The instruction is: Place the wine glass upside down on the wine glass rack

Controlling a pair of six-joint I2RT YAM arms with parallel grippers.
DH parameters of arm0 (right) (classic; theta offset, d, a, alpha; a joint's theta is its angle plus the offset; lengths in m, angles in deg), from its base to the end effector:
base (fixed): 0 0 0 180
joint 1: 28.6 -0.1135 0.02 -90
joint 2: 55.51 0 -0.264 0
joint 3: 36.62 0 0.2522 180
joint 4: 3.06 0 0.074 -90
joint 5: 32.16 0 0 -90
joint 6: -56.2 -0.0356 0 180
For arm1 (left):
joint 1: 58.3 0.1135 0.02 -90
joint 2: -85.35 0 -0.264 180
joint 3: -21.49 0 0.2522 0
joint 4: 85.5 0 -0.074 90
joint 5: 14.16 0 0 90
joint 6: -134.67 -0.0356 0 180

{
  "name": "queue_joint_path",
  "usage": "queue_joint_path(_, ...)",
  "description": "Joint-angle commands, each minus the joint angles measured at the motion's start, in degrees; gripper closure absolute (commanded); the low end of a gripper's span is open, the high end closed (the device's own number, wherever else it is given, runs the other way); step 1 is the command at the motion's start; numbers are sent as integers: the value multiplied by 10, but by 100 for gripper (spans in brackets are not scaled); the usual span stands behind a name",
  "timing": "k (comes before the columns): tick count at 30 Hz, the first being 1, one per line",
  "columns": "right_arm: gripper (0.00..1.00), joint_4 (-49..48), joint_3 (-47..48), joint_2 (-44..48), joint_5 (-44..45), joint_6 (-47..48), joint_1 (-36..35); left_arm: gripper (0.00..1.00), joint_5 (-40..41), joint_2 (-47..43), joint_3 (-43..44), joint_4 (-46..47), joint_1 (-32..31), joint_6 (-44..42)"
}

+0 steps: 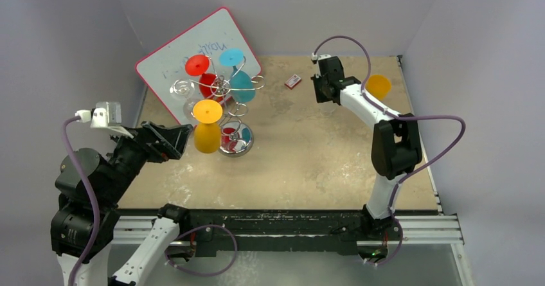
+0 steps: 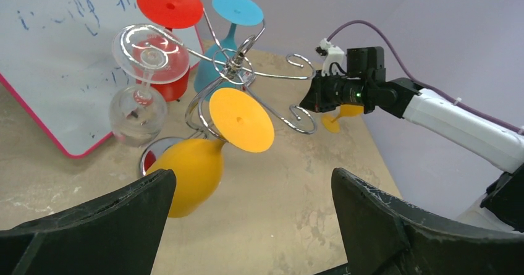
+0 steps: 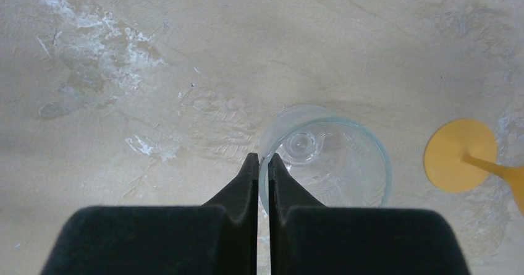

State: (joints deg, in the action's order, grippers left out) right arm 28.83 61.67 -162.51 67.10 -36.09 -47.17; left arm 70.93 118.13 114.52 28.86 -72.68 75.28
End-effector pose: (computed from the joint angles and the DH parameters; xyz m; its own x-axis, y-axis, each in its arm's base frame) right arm 0.4088 0.1313 0.2568 -0.6243 -0.1681 -0.7628 -0.1737 0.9820 -0.0743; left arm 0.0304 -0.0109 0.4651 -0.2463 -0.4606 -0.8528 0.2377 0.8243 -0.5139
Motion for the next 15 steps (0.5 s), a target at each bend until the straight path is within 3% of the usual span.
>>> queue_joint_path(1,100,14,9,28,-2,-4,3,4,-22,-24,2,56,0,-29)
queue_joint_path(8,100,21,-23,82,-26,-11,2,5,-57,-23,-7,53,0,-59)
queue_joint_path(15,100,49,-67,153,-89,-17,-1,5,-78,-46,-37,107,0,-52)
